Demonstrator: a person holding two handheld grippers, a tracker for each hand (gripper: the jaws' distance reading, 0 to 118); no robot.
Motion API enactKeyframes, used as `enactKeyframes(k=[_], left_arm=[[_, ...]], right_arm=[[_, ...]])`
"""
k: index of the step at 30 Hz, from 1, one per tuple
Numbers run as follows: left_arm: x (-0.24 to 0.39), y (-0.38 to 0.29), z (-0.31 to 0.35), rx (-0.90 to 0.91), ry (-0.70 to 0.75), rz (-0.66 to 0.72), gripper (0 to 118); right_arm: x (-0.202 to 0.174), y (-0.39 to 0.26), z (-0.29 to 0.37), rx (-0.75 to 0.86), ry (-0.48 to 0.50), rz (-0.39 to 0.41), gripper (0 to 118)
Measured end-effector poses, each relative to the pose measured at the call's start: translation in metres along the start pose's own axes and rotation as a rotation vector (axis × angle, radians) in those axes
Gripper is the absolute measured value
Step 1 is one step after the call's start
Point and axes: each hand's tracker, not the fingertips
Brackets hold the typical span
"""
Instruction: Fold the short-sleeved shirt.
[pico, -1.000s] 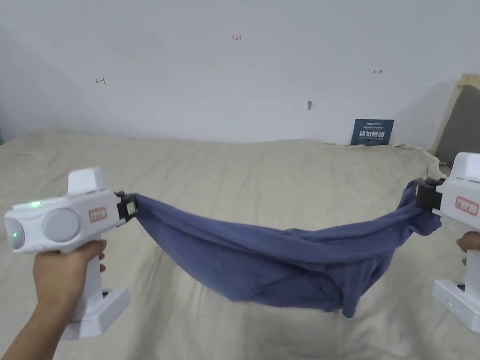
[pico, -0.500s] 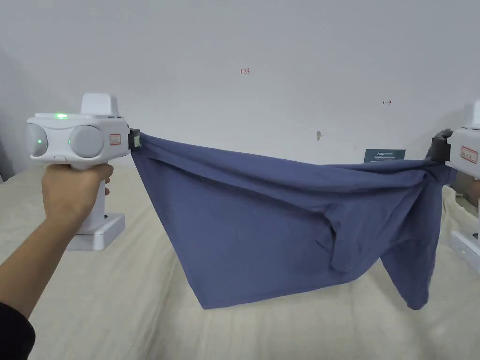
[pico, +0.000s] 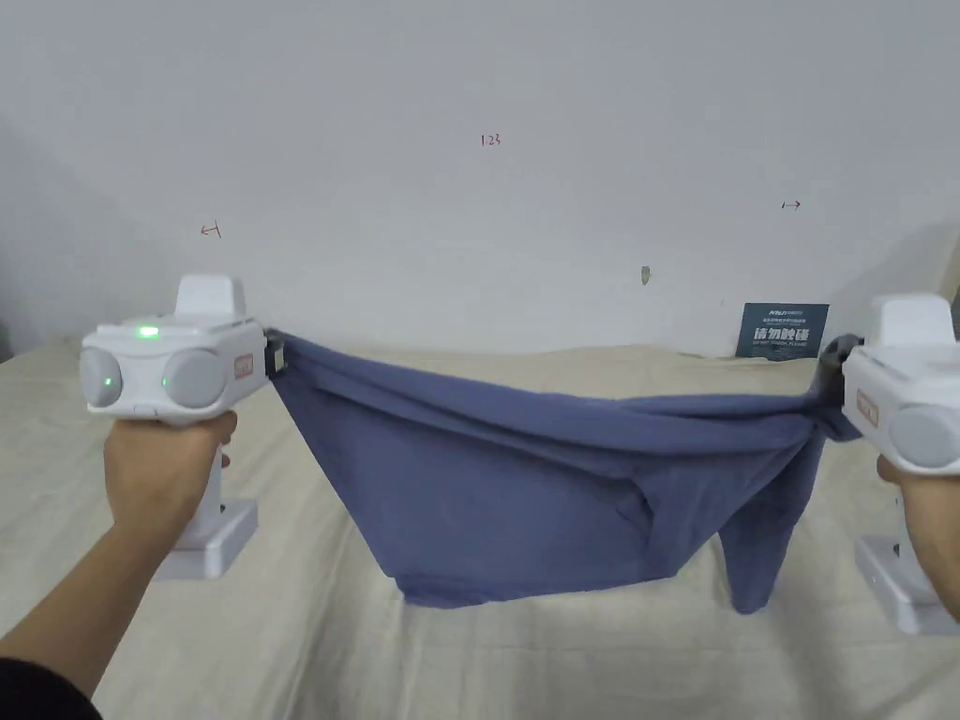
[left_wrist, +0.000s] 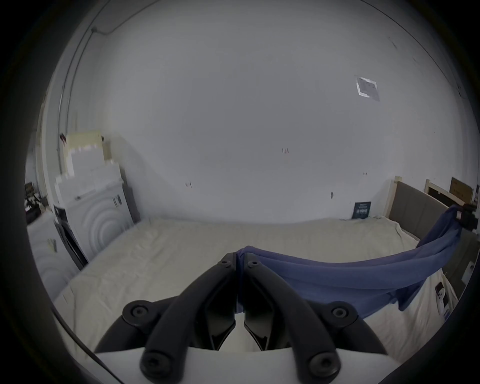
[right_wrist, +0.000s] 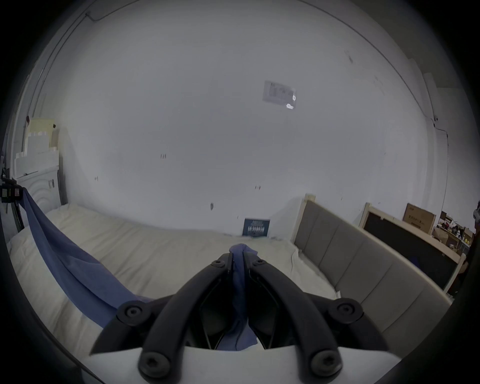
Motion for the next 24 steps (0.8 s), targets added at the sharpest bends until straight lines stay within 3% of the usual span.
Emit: enactKeyframes(k=[9, 16, 24], left_arm=[[-0.011, -0.142, 0.018, -0.156, -0.026, -0.003, 1], [-0.027, -0.245, 0.087, -0.3, -0.055, -0.011, 1], [-0.049, -0.304, 0.163, -0.388, -0.02, 0.029, 1]], right_arm=[[-0.009, -0.117, 0.022, -0.183, 0.058, -0.026, 6], [-0.001, -0.2, 0.096, -0.283, 0.083, -0.109, 6], [-0.004, -0.251, 0.185, -0.342, 0.078, -0.156, 6]])
